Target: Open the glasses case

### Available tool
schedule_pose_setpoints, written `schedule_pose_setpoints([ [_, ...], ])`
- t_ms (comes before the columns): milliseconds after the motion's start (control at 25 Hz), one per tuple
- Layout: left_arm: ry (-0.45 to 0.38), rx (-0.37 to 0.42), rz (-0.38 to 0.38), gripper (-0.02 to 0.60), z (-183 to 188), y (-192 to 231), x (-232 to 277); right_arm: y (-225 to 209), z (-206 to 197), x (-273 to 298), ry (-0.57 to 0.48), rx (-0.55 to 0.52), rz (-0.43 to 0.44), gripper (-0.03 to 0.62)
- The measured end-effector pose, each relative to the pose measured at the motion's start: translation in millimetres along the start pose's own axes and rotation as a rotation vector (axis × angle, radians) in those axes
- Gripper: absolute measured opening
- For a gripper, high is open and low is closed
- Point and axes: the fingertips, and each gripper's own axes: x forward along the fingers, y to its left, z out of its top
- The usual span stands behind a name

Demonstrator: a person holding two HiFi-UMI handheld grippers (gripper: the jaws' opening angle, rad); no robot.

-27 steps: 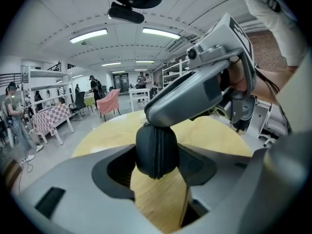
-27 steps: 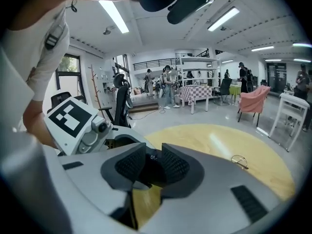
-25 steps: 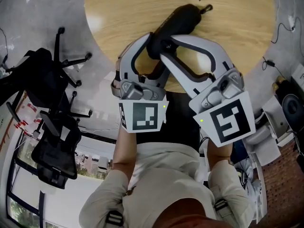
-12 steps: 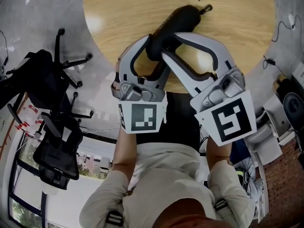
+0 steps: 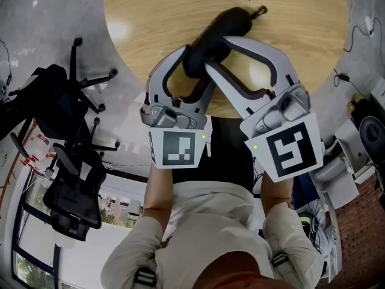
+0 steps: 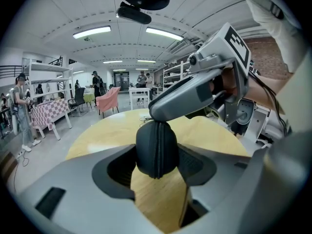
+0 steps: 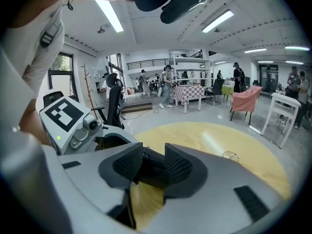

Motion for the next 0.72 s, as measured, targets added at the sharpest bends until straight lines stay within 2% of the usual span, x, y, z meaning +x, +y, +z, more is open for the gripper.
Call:
schedule_pose_setpoints([
  [720,-0.007,-0.034,-0.008,0.268,1,0,3,-21,-1,-1,-0.007,-0.019,-0.083,0.165],
])
